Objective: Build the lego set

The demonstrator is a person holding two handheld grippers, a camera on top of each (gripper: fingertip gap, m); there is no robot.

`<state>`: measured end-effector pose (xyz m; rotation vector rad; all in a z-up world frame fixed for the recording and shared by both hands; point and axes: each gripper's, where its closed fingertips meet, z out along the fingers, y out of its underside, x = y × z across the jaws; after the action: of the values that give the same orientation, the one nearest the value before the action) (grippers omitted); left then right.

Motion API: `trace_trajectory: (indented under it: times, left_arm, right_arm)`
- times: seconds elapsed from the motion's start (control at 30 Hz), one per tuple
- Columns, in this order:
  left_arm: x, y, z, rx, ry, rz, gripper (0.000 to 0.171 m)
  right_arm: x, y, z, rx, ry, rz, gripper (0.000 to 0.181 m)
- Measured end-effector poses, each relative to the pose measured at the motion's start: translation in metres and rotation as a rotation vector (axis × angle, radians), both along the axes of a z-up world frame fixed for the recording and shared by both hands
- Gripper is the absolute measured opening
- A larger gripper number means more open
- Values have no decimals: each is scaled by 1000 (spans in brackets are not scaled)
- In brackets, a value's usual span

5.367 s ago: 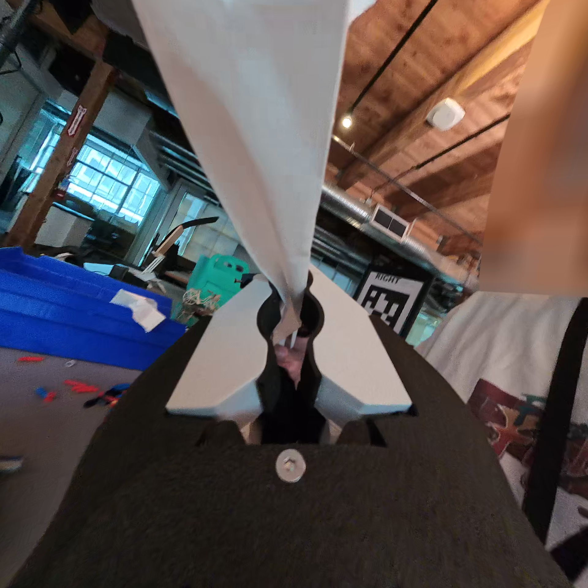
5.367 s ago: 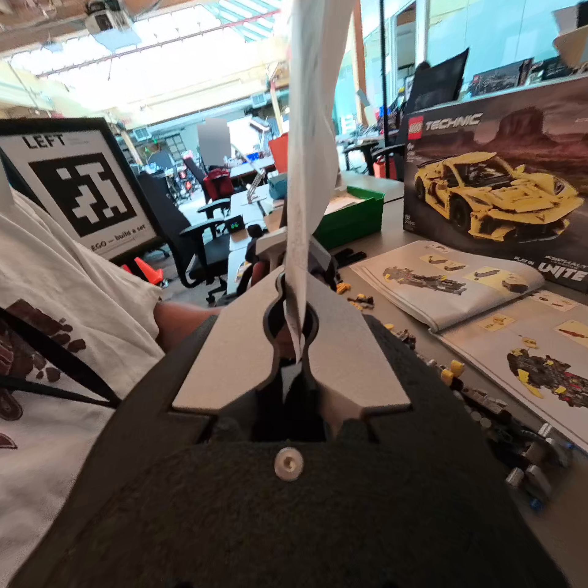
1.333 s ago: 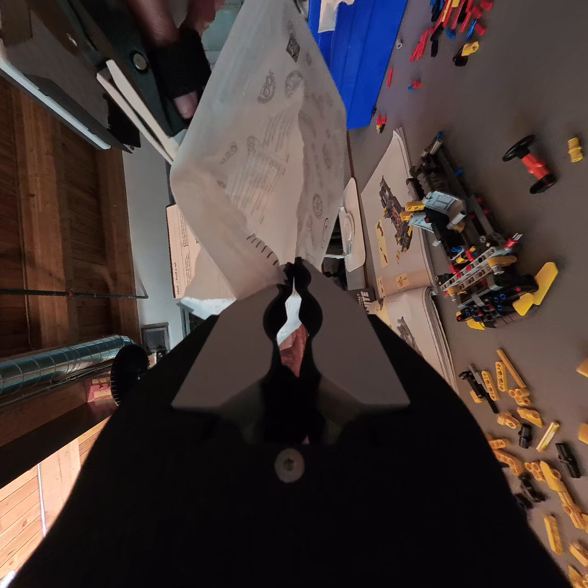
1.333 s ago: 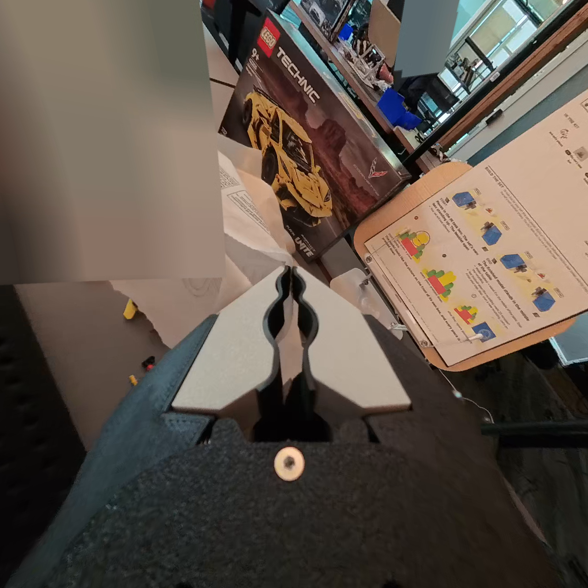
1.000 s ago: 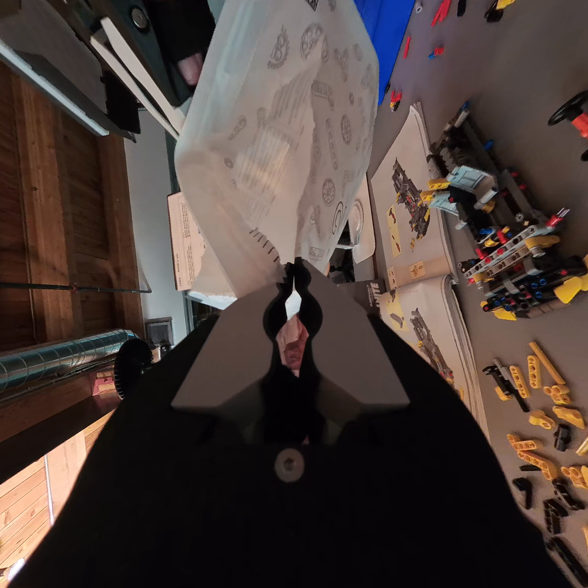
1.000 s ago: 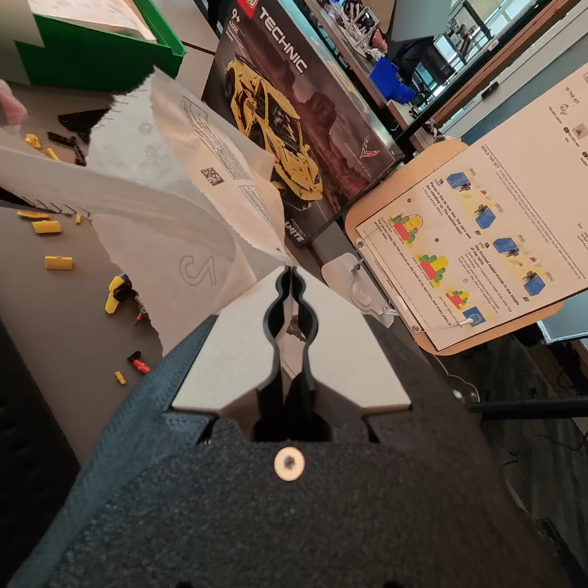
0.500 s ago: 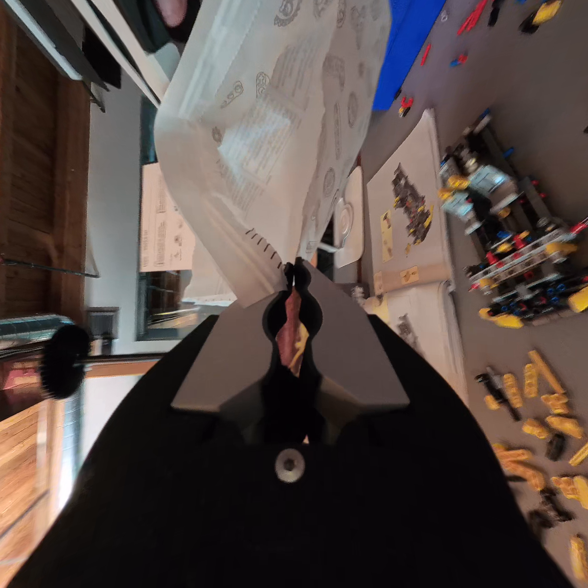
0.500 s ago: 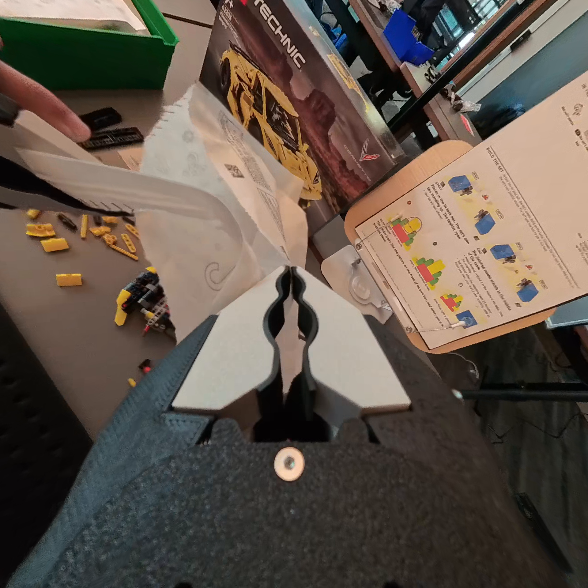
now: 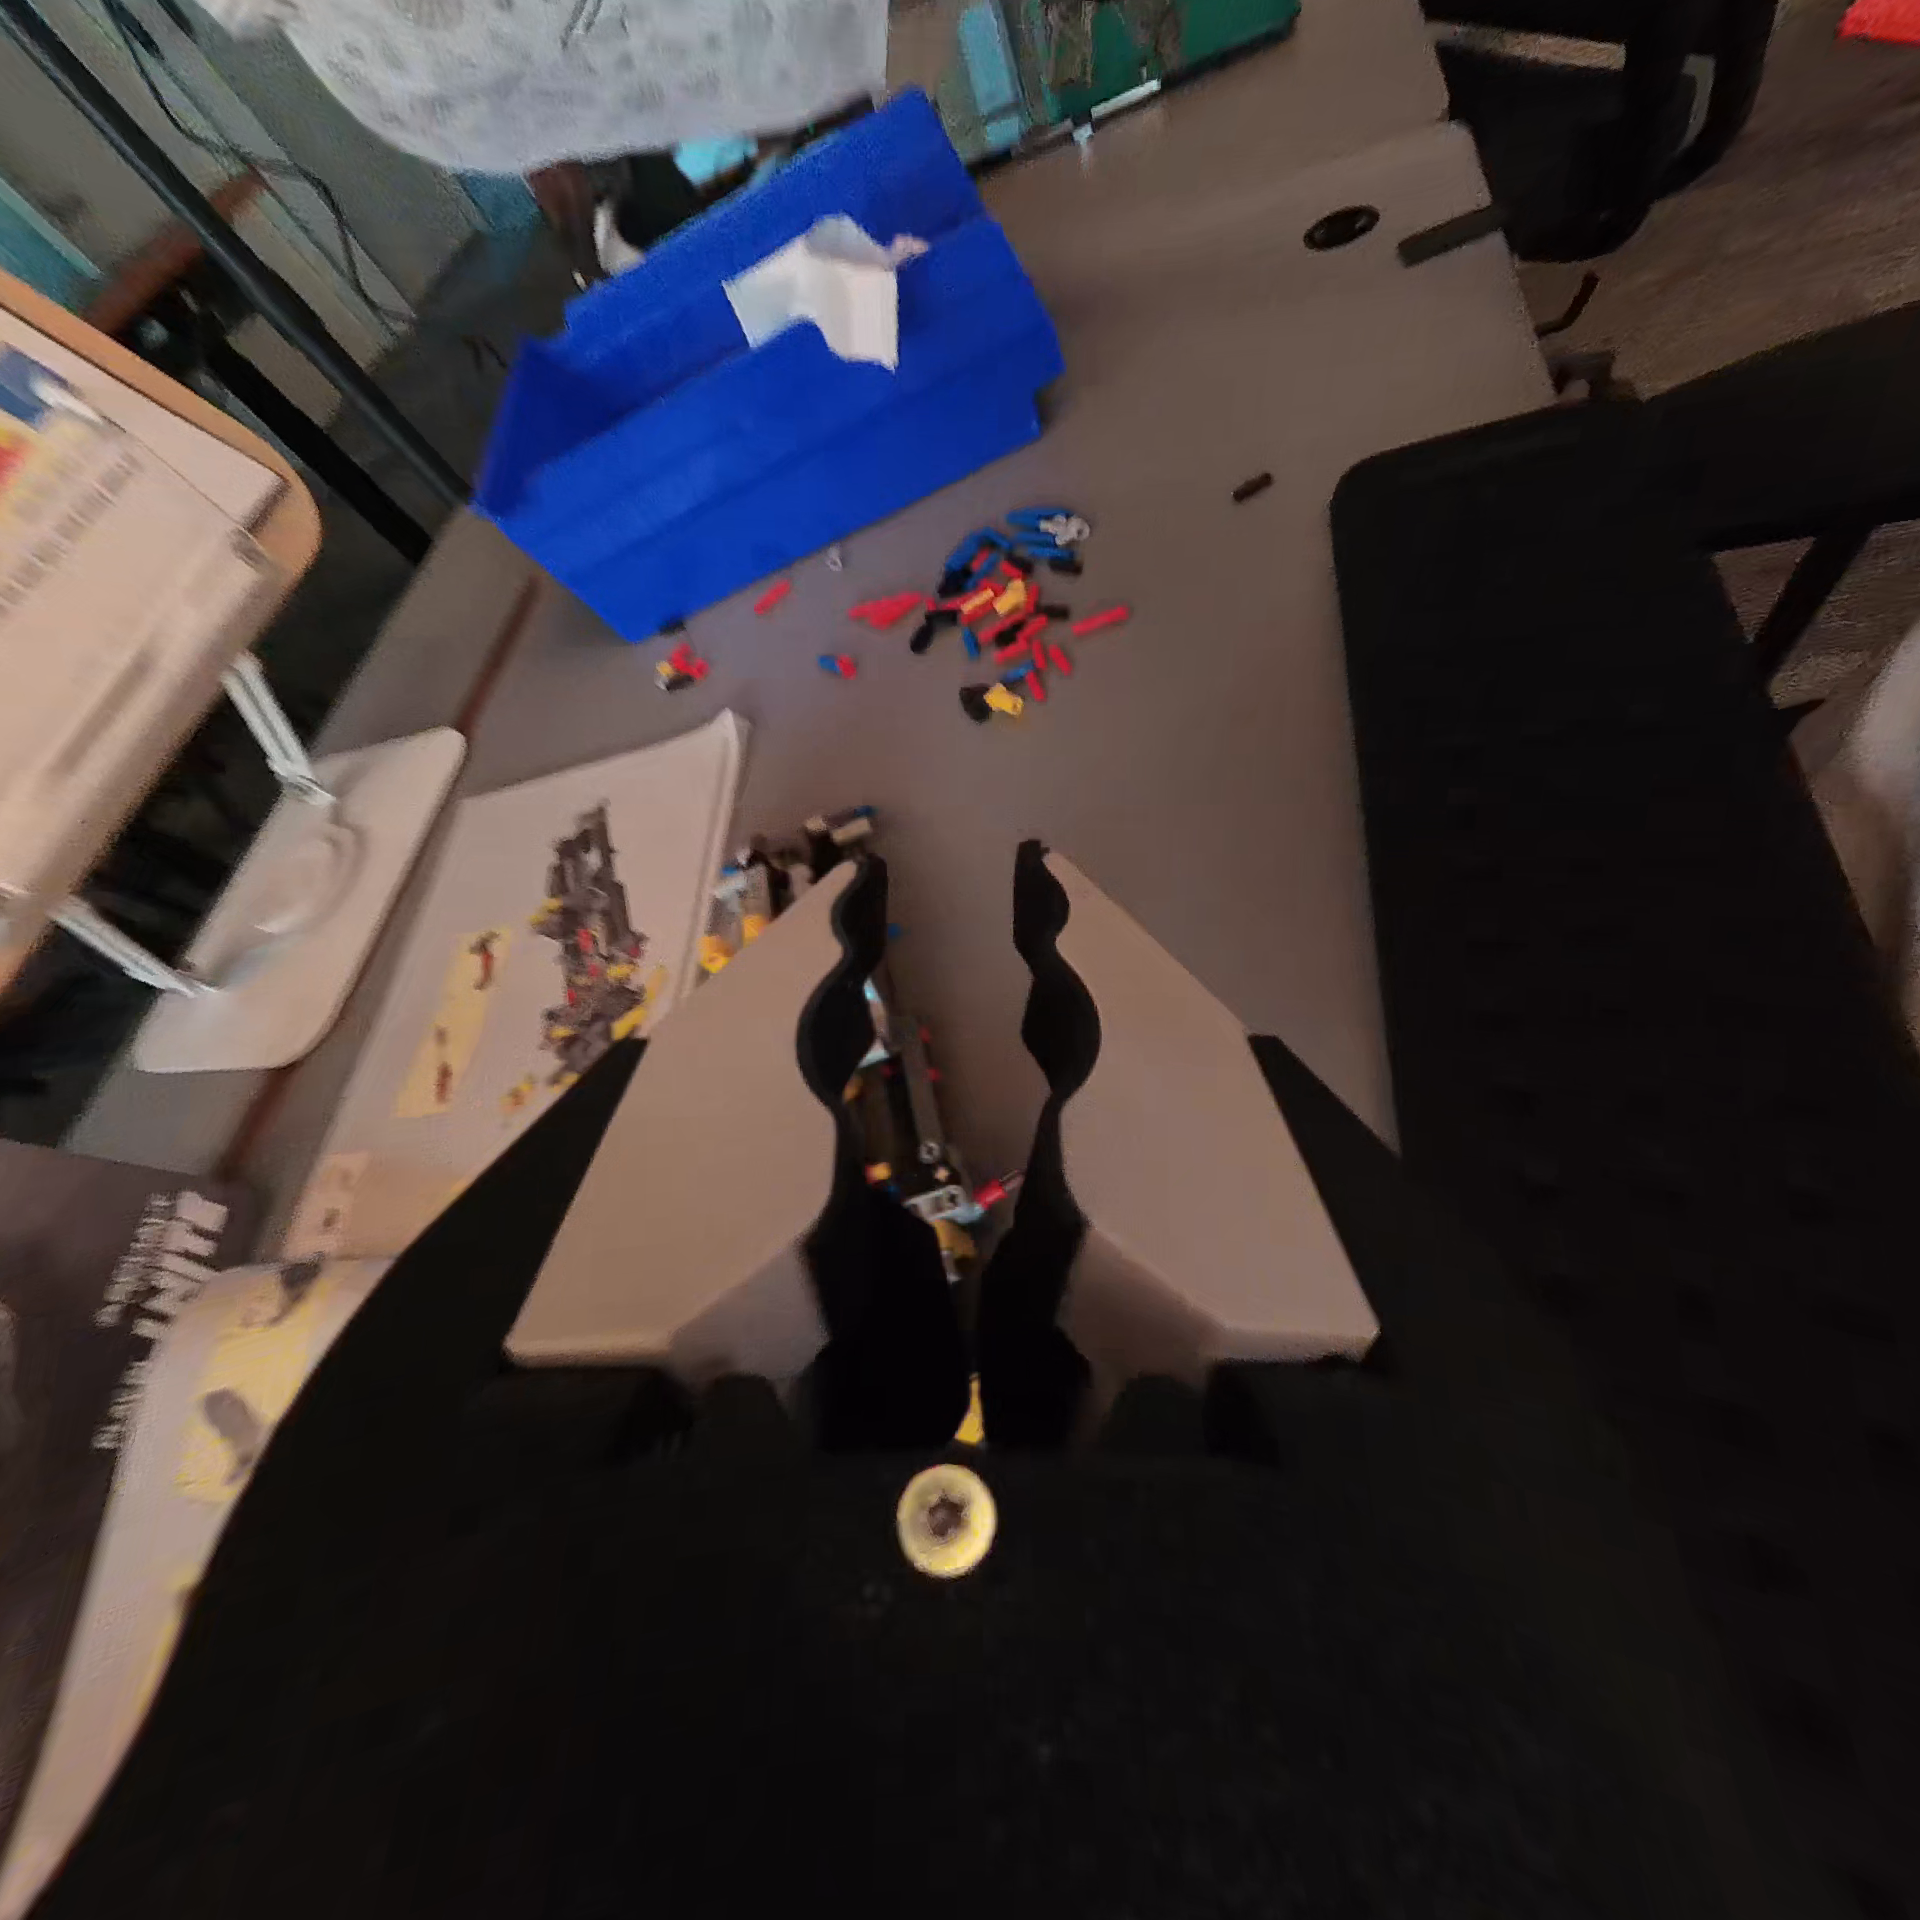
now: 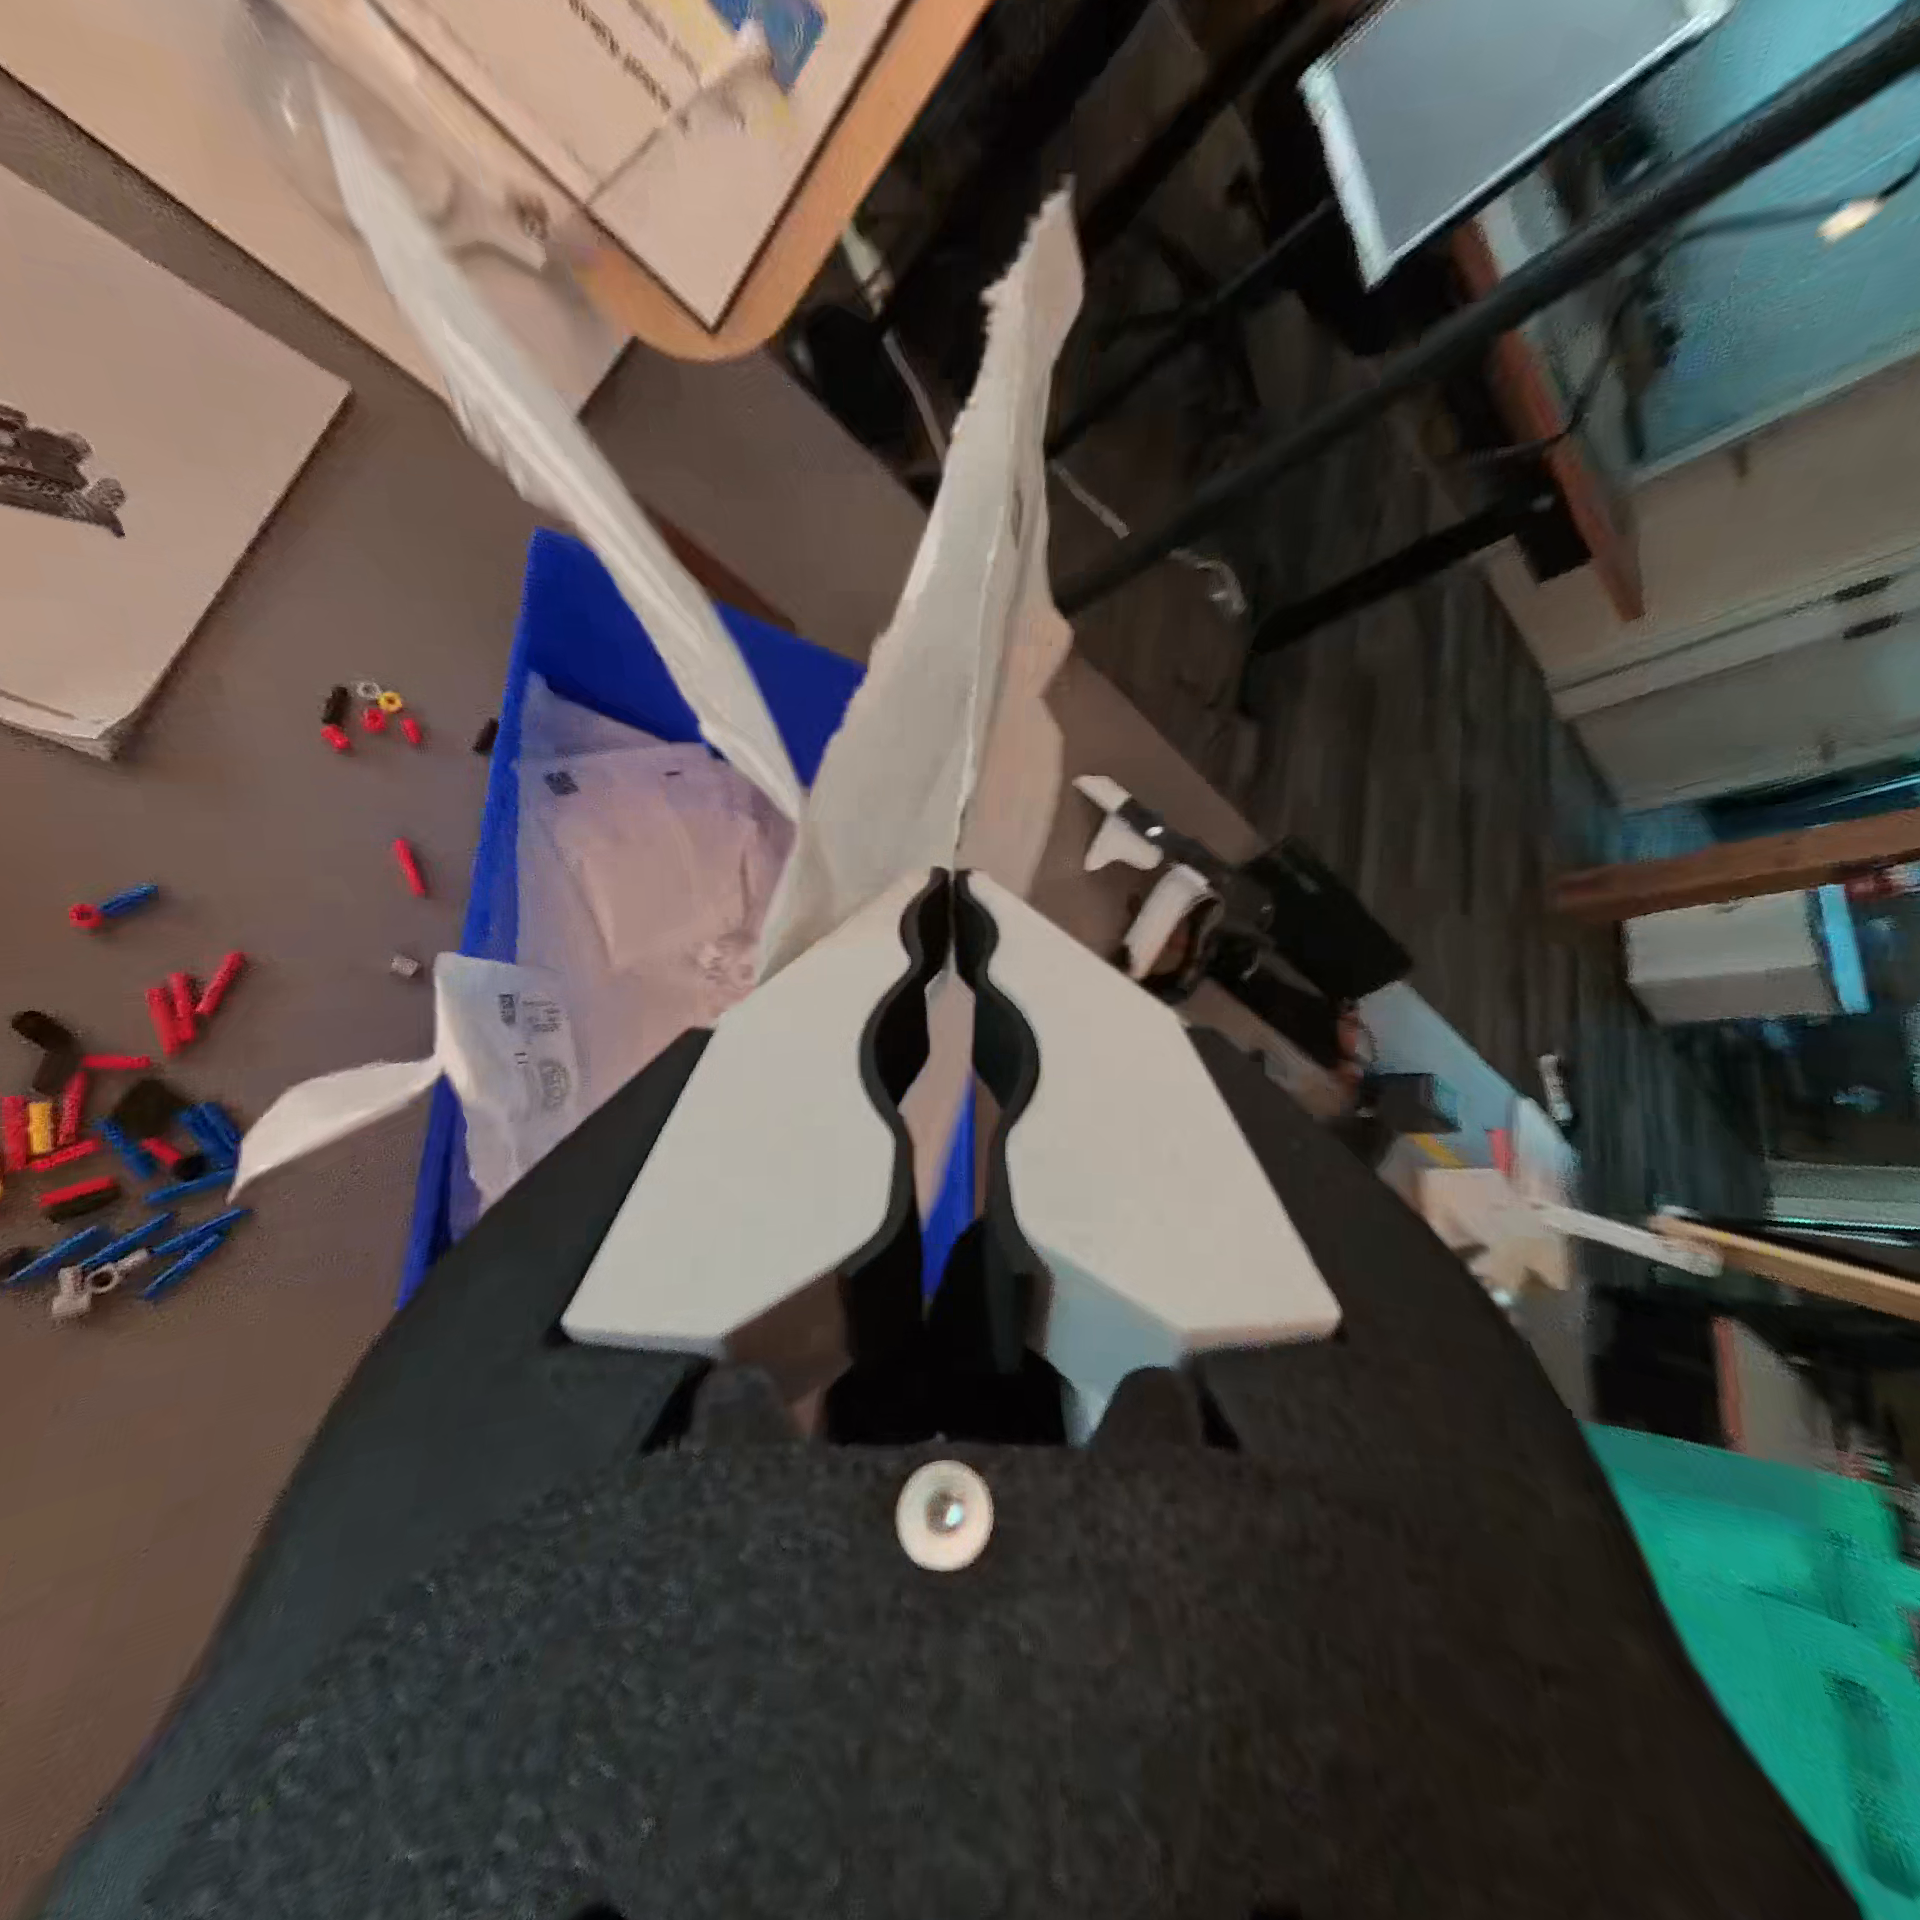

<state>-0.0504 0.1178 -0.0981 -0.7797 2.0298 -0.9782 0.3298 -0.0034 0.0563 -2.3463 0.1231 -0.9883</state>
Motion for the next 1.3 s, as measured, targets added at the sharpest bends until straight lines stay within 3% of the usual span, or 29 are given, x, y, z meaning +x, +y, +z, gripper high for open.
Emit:
trace_trajectory:
  times: [0.13, 0.27, 0.33, 0.43, 0.63, 0.83, 0.9, 0.97, 1.13, 1.3]
  left_arm:
    - [14, -14, -18, -30, 88, -27, 21]
    - [32, -28, -17, -7, 132, -64, 22]
    - [39, -31, -16, 15, 146, -74, 22]
    - [46, -34, -15, 36, 170, -79, 22]
    - [53, -35, -10, 2, 188, -76, 22]
    - [63, -41, -8, 1, 182, -94, 22]
    - [65, -44, -8, 25, 180, -115, 22]
    - [75, -44, -7, 77, 190, -119, 22]
    - [130, -49, 26, 37, 218, -109, 27]
    - [247, -46, 65, 12, 283, -72, 41]
  right_arm:
    - [41, 10, -54, -96, 67, -21, 0]
    - [57, 35, -121, -214, 228, -1, 0]
    - [63, 41, -139, -233, 283, -21, 0]
    - [62, 38, -134, -207, 350, -92, 0]
    - [40, 7, -77, -191, 320, -91, 0]
    - [22, -22, -40, -98, 294, -146, 0]
    - [10, -18, -31, -45, 292, -96, 0]
    - [16, -19, -30, -40, 279, -132, 0]
    - [38, -15, -55, -100, 264, -185, 0]
    - [62, -28, -79, -106, 247, -248, 0]
